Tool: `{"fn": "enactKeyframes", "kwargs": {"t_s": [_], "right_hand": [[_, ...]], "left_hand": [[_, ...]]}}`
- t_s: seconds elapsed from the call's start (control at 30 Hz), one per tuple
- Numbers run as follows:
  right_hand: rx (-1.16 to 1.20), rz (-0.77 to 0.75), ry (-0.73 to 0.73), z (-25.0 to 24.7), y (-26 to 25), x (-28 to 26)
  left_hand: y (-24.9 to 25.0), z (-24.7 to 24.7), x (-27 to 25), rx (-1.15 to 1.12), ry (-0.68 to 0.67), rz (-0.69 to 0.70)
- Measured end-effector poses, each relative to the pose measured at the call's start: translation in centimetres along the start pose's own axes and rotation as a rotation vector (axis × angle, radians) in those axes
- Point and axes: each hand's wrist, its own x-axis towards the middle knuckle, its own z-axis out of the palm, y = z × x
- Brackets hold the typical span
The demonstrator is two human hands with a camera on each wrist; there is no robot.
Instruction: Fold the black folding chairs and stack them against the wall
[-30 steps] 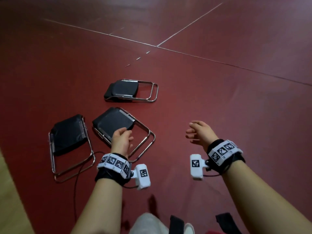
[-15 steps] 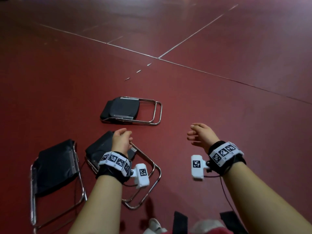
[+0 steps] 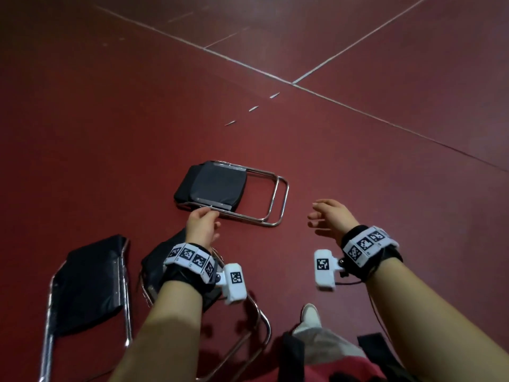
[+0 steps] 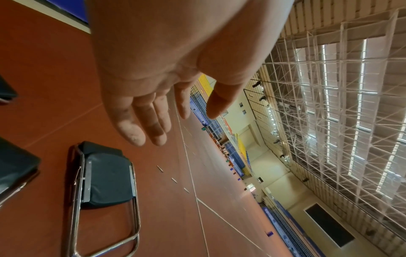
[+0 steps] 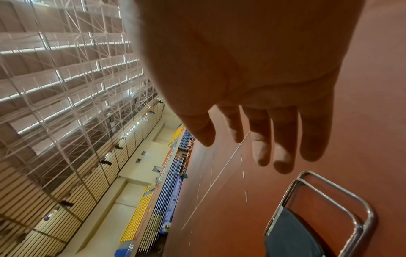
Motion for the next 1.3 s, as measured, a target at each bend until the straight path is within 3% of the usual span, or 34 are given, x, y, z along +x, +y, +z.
{"fn": "enactKeyframes", "kwargs": {"t_s": [0.2, 0.5, 0.93, 1.3], "right_hand": [[-0.088, -0.027, -0.125, 3.4, -8.8, 10.4], [-0.22, 0.079, -0.299, 14.5, -12.8, 23.7], [-0.236, 0.147, -0.36, 33.6, -22.3, 39.2], [-0.198, 0.252, -0.27, 45.2, -27.0, 55.3]], "left_hand": [[5.5, 3.1, 7.0, -0.08, 0.139, -0.04], [7.6, 0.9, 19.9, -0.13, 0.305, -0.161], [17.3, -4.9, 42.4, -0.075, 0.328, -0.183], [24.8, -3.8, 63.7, 0.051, 0.26, -0.191]]}}
